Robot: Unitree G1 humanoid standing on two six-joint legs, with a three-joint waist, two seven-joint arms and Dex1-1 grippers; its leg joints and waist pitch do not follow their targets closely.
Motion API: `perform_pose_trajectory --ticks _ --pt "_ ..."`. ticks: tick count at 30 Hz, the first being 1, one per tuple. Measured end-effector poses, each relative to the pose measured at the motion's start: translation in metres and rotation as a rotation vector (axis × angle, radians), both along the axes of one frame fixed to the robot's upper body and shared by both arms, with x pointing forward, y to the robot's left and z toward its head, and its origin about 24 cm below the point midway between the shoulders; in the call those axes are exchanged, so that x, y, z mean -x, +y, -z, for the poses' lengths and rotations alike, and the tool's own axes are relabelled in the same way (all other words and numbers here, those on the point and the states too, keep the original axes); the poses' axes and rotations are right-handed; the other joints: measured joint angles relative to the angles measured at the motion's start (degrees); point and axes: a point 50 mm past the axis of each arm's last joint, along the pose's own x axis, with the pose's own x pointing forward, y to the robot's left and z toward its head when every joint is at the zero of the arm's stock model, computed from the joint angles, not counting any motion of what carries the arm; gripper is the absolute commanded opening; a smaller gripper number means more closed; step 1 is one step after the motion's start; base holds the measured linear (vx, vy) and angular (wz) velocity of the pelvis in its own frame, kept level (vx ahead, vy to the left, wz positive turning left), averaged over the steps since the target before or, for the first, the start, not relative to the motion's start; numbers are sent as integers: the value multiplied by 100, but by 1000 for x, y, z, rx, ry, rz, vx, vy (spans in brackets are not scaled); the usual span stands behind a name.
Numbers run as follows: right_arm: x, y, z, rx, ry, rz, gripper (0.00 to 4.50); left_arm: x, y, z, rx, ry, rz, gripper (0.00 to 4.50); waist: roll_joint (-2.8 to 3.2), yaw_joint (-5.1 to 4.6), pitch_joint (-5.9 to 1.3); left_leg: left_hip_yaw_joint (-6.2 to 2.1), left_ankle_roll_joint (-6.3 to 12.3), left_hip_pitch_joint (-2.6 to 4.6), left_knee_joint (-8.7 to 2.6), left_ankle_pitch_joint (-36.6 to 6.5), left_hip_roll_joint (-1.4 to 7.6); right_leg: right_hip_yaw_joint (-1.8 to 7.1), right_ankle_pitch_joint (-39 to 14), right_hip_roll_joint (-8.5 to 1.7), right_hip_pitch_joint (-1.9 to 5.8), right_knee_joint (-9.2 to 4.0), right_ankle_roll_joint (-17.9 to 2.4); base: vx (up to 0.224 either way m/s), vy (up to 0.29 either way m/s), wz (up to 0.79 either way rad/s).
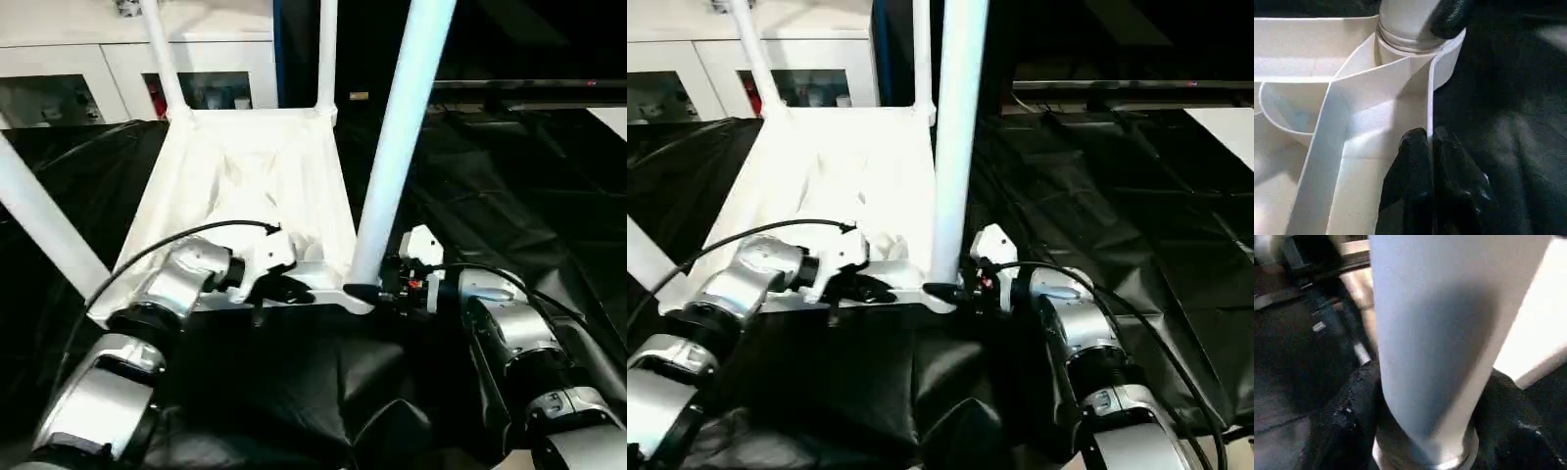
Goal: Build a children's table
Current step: Rotate leg to tighten
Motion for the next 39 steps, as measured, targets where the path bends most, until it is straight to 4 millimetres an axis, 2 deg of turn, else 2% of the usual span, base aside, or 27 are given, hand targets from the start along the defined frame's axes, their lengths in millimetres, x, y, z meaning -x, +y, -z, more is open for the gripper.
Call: perform_pose_trajectory --ticks 5,8,10,13,15,18,21,23,25,28,34,36,39 --pt "-9 5 11 -43 -3 295 211 -6 -24 7 5 -29 -140 0 9 -43 -9 -3 -3 102 -12 -2 -6 3 -30 -1 93 -22 50 0 0 0" --pt "-14 9 14 -70 12 469 209 -8 -42 10 16 -40 -211 0 26 -71 -21 -8 -2 121 -35 -3 -17 5 -32 -3 118 -67 53 0 0 0" --pt "-17 11 14 -75 13 535 209 -9 -48 11 26 -45 -245 0 42 -92 -31 -12 -1 122 -47 -3 -22 4 -32 -3 131 -99 53 0 0 0" --pt "-17 14 15 -61 -3 541 209 -8 -49 12 23 -46 -250 0 52 -152 -38 -14 2 125 -47 -5 -39 11 -32 -11 143 -112 53 0 0 0" --pt "-17 14 14 -62 -11 538 261 -8 -49 12 23 -47 -248 0 52 -163 -38 -15 5 125 -47 -6 -47 13 -32 -18 146 -113 53 0 0 0" --pt "-14 9 13 -75 -8 466 283 -7 -46 12 26 -34 -207 0 54 -180 -37 -15 16 119 -48 -13 -54 13 -32 -24 146 -119 53 0 0 0" --pt "-4 -5 10 -47 -9 285 283 -2 -36 11 43 -26 -127 0 55 -159 -36 -15 21 113 -57 -15 -53 11 -31 -25 143 -113 51 0 0 0" --pt "1 -11 6 -25 3 176 283 1 -29 10 43 -19 -71 0 55 -128 -36 -15 20 111 -61 -15 -50 9 -30 -24 135 -92 50 0 0 0" --pt "9 -19 2 -2 22 48 283 5 -23 7 53 -4 2 0 44 -44 -32 -14 20 85 -71 -14 -44 3 -29 -24 106 -84 50 0 0 0" --pt "15 -20 0 15 53 -78 283 12 -16 5 55 31 91 0 42 10 -31 -9 20 70 -72 -13 -37 0 -30 -24 92 -73 51 0 0 0" --pt "20 -19 -3 24 90 -225 283 16 -6 1 41 62 169 0 8 49 -14 -5 26 50 -72 -18 -37 1 -37 -24 82 -84 60 0 0 0" --pt "19 -18 -4 24 98 -237 250 16 -4 1 38 63 171 0 -1 46 -8 -5 25 51 -72 -19 -37 1 -37 -24 81 -83 60 0 0 0" --pt "17 -17 -8 21 97 -255 248 16 -2 0 35 63 169 0 -18 38 2 -5 23 54 -72 -18 -36 2 -36 -24 81 -80 60 0 0 0"
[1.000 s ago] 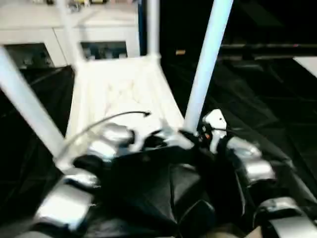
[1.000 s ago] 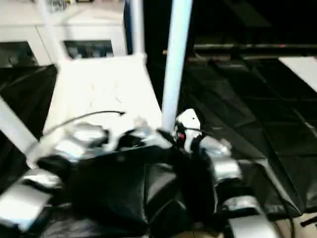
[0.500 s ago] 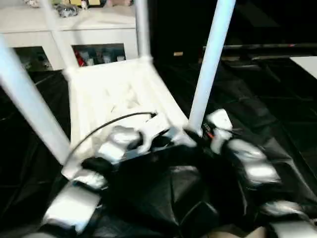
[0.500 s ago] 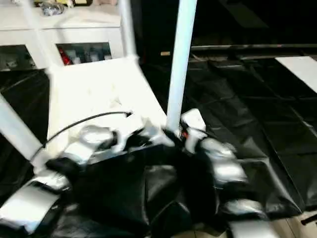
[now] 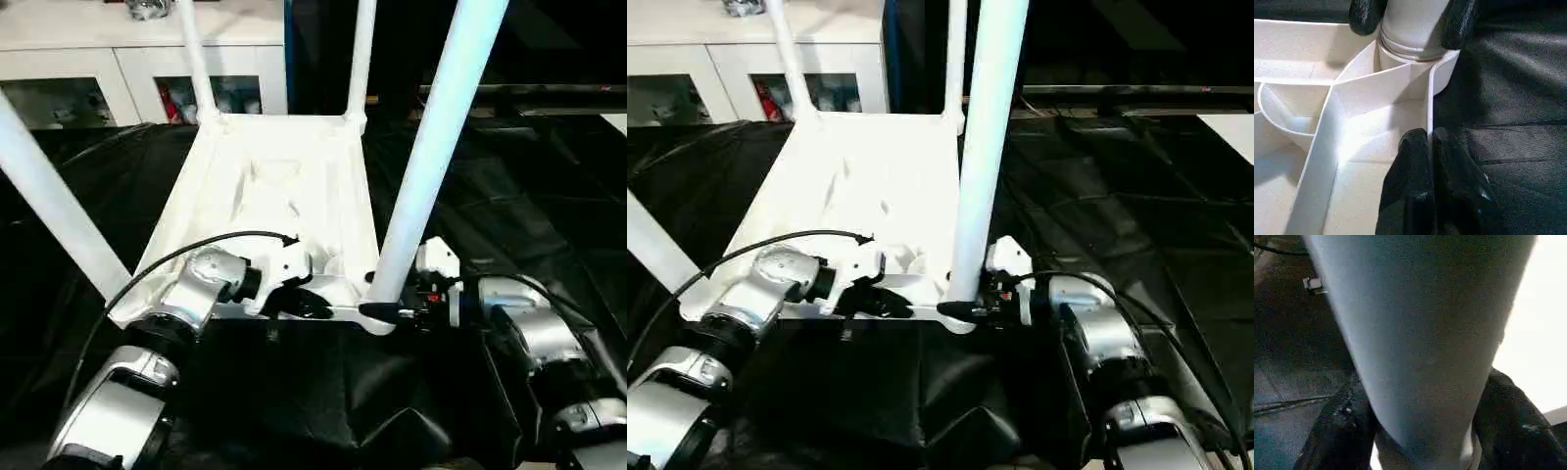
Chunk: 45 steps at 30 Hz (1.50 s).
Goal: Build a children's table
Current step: Rotate leg to tighten
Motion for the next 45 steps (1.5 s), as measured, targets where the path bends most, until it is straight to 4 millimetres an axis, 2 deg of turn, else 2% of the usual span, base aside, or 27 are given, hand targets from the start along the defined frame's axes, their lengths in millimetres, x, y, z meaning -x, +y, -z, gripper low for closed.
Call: perform_pose_trajectory --ticks 3,12,16,22,26,27,29,33,37,40,45 --pt "0 1 -1 -1 -3 -8 220 0 1 -1 -2 -3 1 0 -18 -6 9 0 -1 2 0 0 0 1 0 0 0 2 0 0 0 0" --pt "0 4 3 -25 -11 38 208 0 -3 2 9 -21 -30 0 -19 -31 9 1 -2 17 -2 1 0 4 0 0 10 3 1 0 0 0" --pt "-9 4 11 -48 -35 270 206 -9 -15 4 9 -66 -141 0 -15 -87 6 1 -3 30 -1 1 -3 8 -14 0 18 -6 24 0 0 0" --pt "-26 21 22 -73 -59 682 204 -20 -39 11 13 -101 -342 0 34 -296 -25 -10 -2 68 -3 0 -42 6 -20 -35 19 -34 34 0 0 0" --pt "-33 29 23 -55 -65 781 204 -22 -45 14 11 -96 -396 0 76 -390 -42 -33 5 84 -23 -4 -56 -29 -25 -50 46 -137 39 -6 15 -2" --pt "-33 30 23 -52 -69 783 204 -22 -45 14 10 -94 -400 0 77 -398 -42 -34 10 83 -23 -7 -59 -33 -25 -54 49 -151 39 0 0 0" --pt "-33 30 23 -54 -77 783 258 -22 -45 14 9 -91 -399 0 79 -406 -42 -34 27 83 -27 -18 -63 -35 -25 -55 60 -190 39 0 0 0" --pt "-29 25 23 -85 -59 714 289 -21 -43 13 13 -77 -363 0 81 -405 -42 -32 46 83 -32 -29 -88 -12 -24 -63 62 -210 38 0 0 0" --pt "-20 13 19 -84 -54 553 289 -18 -35 12 15 -59 -293 0 82 -365 -42 -21 50 78 -58 -30 -99 7 -6 -63 78 -206 11 0 0 0" --pt "-8 -3 14 -44 -37 355 289 -13 -24 9 21 -46 -191 0 80 -264 -41 -12 51 80 -63 -29 -97 8 27 -64 73 -188 -23 0 0 0" --pt "3 -9 7 1 0 132 289 -5 -13 5 21 -5 -53 0 57 -133 -30 -5 48 69 -58 -29 -91 16 40 -67 35 -110 -41 11 -9 1"
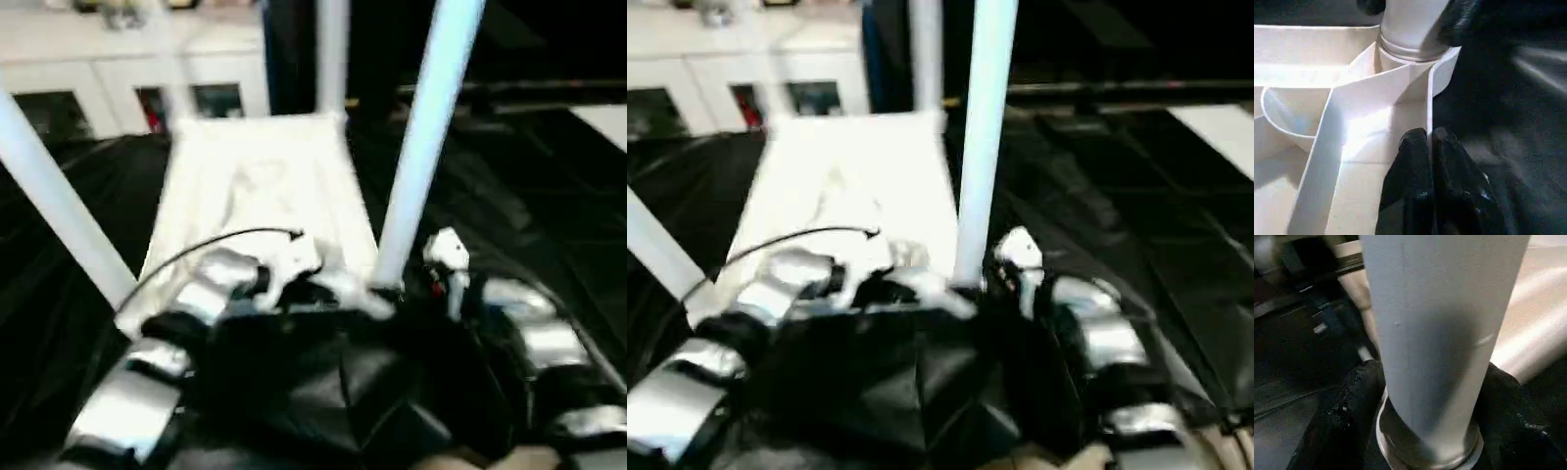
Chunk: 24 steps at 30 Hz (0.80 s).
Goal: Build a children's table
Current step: Rotate leg to tighten
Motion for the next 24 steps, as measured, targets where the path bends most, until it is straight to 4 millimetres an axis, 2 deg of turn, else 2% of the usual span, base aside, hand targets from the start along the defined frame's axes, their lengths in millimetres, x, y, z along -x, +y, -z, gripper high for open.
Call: perform_pose_trajectory --ticks 2,3,6,13,19,21,24 --pt "4 0 1 13 18 -66 289 3 5 -2 -5 17 53 0 2 76 -1 -1 -1 -27 -12 -1 4 -7 -1 1 -27 5 1 0 0 0" --pt "4 1 0 11 19 -90 289 3 7 -3 -9 18 65 0 3 84 -2 -1 1 -37 -15 0 8 -12 -4 1 -34 8 6 0 0 0" --pt "4 2 -2 13 17 -120 289 4 10 -6 -16 23 84 0 -1 84 -4 -1 27 -54 -16 6 15 -19 -8 4 -50 10 12 0 0 0" --pt "4 5 -3 5 43 -142 244 4 14 -7 -25 26 98 0 -17 75 1 1 26 -58 -13 4 16 -17 -9 4 -55 9 13 0 0 0" --pt "4 6 -2 -10 59 -150 240 6 13 -7 -24 24 102 0 -47 75 5 4 26 -57 -12 4 16 -14 -9 4 -54 9 13 0 0 0" --pt "4 9 0 -23 51 -114 239 5 10 -6 -20 14 82 0 -61 75 -1 5 27 -52 -10 5 16 -14 -9 4 -52 13 13 0 0 0" --pt "-5 12 9 -54 24 93 238 -2 5 -2 -15 -29 -40 0 -107 11 -13 2 -12 -31 4 -4 18 -10 -10 4 -43 34 15 0 0 0"
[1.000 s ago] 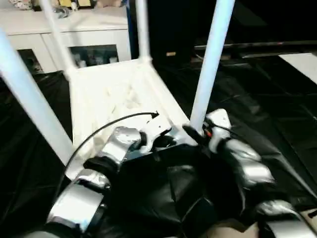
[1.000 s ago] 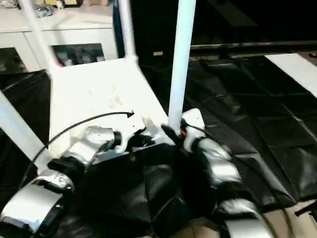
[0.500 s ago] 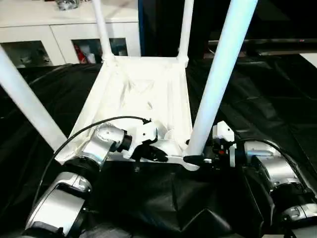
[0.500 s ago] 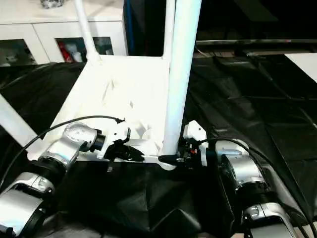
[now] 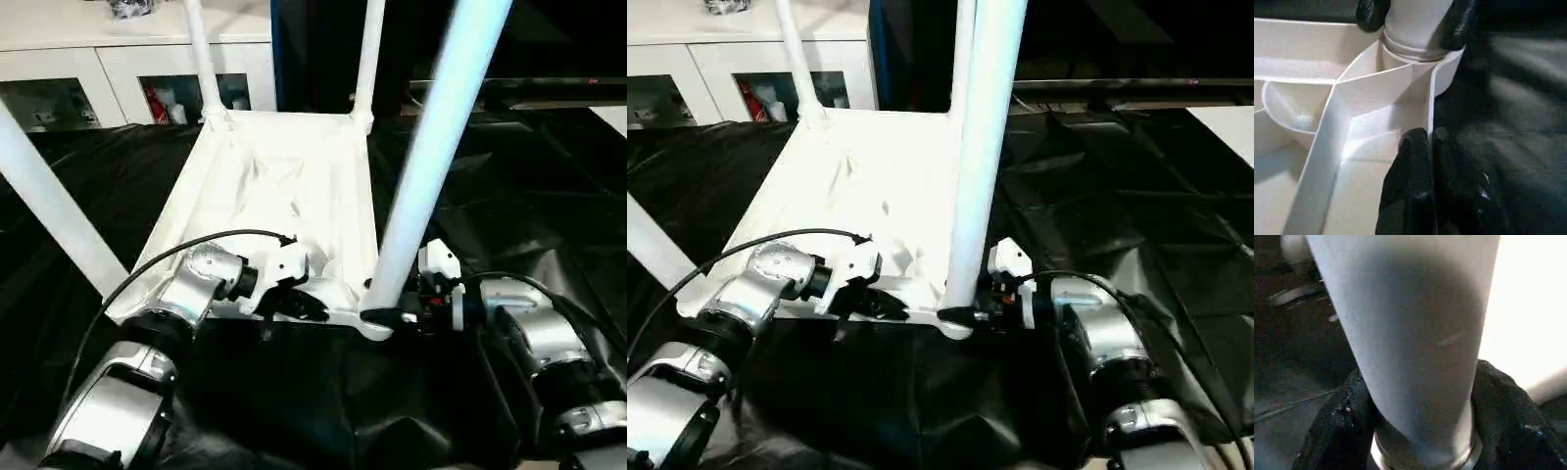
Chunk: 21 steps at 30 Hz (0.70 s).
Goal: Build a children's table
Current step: Rotate leg to tighten
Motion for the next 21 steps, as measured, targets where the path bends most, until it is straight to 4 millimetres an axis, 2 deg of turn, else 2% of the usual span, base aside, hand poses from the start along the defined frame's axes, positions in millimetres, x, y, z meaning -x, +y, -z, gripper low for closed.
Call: perform_pose_trajectory --ticks 4,10,13,15,17,21 --pt "-15 10 8 -22 -19 320 238 -10 -17 4 0 -48 -164 0 -6 -151 1 -4 -6 34 9 3 -1 3 -27 -2 28 -27 44 -25 7 -2" --pt "-25 20 12 -32 -7 550 238 -14 -35 8 -7 -70 -275 0 -8 -244 3 -8 -3 55 15 1 -9 3 -37 -6 26 -79 59 -11 5 -1" --pt "-26 22 12 -23 -26 565 238 -15 -37 8 -8 -71 -285 0 5 -256 -4 -10 -1 52 1 0 -13 2 -41 -6 37 -134 64 0 0 0" --pt "-26 22 11 -21 -44 556 306 -15 -37 8 -9 -71 -282 0 3 -265 -4 -9 3 51 -3 -2 -25 15 -41 -9 35 -142 64 0 0 0" --pt "-25 21 9 -31 -49 526 300 -14 -37 8 -8 -68 -272 0 1 -267 -3 -7 13 51 -2 -8 -33 26 -41 -11 33 -142 63 0 0 0" --pt "-19 5 5 -30 -44 363 354 -12 -34 6 -3 -51 -203 0 -1 -222 -1 -4 17 32 -6 -8 -34 29 -30 -12 52 -131 48 0 0 0"
